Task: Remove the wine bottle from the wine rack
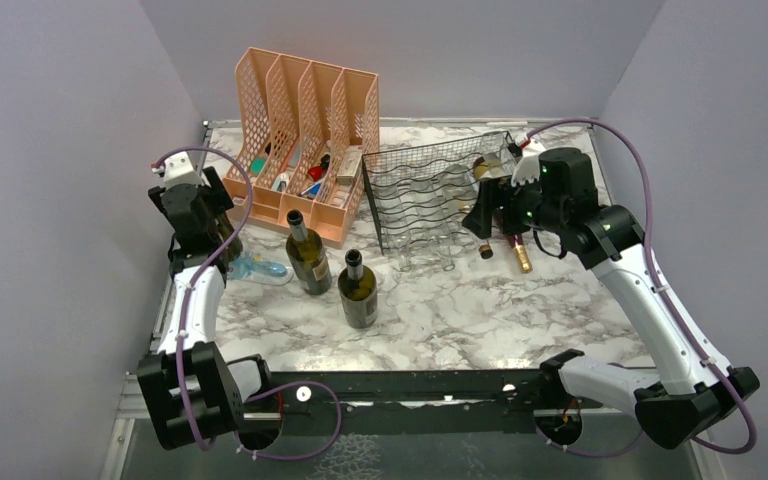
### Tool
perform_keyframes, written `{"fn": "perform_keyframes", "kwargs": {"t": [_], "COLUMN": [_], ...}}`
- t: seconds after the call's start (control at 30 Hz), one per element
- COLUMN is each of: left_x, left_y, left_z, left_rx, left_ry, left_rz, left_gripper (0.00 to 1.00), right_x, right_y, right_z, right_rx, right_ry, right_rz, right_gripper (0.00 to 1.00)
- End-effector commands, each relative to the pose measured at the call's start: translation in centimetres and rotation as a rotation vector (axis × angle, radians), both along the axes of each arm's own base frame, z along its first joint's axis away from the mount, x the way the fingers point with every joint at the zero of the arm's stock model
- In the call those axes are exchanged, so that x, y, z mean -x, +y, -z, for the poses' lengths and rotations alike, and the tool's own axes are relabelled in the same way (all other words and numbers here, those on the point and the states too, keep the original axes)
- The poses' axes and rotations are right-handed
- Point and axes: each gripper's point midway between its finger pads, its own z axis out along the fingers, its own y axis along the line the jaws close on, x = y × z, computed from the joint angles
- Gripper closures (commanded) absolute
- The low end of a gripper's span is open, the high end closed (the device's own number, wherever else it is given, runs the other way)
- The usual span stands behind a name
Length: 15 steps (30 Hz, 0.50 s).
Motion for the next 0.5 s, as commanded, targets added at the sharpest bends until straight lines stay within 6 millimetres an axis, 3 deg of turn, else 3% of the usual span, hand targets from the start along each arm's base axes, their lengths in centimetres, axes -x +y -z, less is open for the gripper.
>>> {"fn": "perform_keyframes", "kwargs": {"t": [0.0, 0.17, 0.47], "left_x": [-1.1, -1.4, -2.4], "left_y": [1.1, 2.7, 2.7], "left_z": [-7.0, -6.3, -1.8], "left_rx": [-0.096, -0.102, -0.046], "left_ry": [-0.302, -0.352, -0.265], "left_rz": [-0.017, -0.044, -0.015], "left_gripper": [0.77, 0.78, 0.75], "right_x": [0.2, 0.4, 1.1], "right_y": [1.2, 1.3, 2.5], "right_z": [0.5, 0.8, 2.1], "right_rx": [-0.018, -0.02, -0.061], "right_ry": [0.019, 0.029, 0.067], "right_rz": [-0.068, -0.083, -0.145], "right_gripper": [0.08, 0.08, 0.08]}}
